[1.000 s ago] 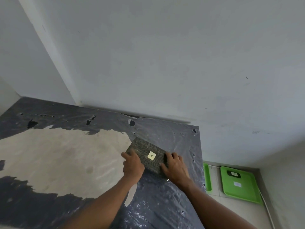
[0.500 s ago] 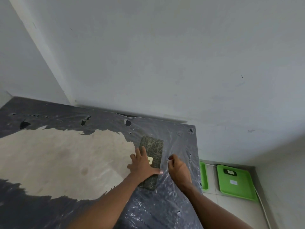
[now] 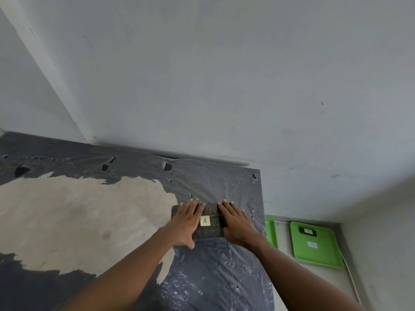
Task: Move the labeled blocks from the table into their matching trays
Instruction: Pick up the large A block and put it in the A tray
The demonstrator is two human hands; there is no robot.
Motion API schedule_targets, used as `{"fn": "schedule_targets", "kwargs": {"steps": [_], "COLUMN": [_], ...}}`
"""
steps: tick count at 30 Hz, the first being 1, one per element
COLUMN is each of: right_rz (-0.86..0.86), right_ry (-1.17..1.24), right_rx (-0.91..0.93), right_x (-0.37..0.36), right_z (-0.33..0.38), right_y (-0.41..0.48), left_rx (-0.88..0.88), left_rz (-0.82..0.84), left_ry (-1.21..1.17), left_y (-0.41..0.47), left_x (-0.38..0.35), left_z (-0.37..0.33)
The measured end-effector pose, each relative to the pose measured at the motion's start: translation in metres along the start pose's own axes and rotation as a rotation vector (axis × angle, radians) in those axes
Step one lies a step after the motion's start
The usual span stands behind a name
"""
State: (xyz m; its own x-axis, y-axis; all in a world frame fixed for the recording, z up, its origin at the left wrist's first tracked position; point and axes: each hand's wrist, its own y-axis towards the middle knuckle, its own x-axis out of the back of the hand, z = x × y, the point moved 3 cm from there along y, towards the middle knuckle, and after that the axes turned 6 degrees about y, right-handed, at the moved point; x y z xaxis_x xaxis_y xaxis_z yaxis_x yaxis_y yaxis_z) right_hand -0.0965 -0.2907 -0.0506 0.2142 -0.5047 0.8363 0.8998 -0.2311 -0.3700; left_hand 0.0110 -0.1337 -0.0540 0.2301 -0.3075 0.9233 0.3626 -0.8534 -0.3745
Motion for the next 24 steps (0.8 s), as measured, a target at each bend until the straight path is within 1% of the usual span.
{"fn": "schedule_targets", "kwargs": {"steps": [3, 6, 8, 11, 14, 19, 24], "right_rz": [-0.024, -0.020, -0.021, -0.057, -0.036, 0.008, -0.034], "right_ry": [-0.016, -0.065, -0.115, -0.198, -0.213, -0.197, -0.209], "right_rx": [0.014, 0.047, 0.078, 0.115, 0.147, 0.241, 0.277], "right_x": [-0.004, -0.009, -0.011, -0.011, -0.007, 0.012, 0.037], "right_z": [-0.006, -0.005, -0.004, -0.004, -0.013, -0.039, -0.081], "right_y": [-0.003, -0.003, -0.004, -0.004, -0.007, -0.023, -0.051], "left_rx": [0.096, 0.126, 0.125, 0.118, 0.103, 0.068, 0.108], "left_rz": [0.030, 0.085, 0.047, -0.068, -0.116, -0.179, -0.189], "left_ry": [-0.040, -0.038, -0.035, -0.051, -0.052, 0.039, 0.093], "left_y": [-0.001, -0.001, 0.000, 0.000, 0.003, 0.016, 0.033], "left_x": [0.002, -0.002, -0.003, -0.002, 0.004, 0.026, 0.035], "left_z": [0.017, 0.020, 0.017, 0.015, 0.008, -0.032, -0.091]}}
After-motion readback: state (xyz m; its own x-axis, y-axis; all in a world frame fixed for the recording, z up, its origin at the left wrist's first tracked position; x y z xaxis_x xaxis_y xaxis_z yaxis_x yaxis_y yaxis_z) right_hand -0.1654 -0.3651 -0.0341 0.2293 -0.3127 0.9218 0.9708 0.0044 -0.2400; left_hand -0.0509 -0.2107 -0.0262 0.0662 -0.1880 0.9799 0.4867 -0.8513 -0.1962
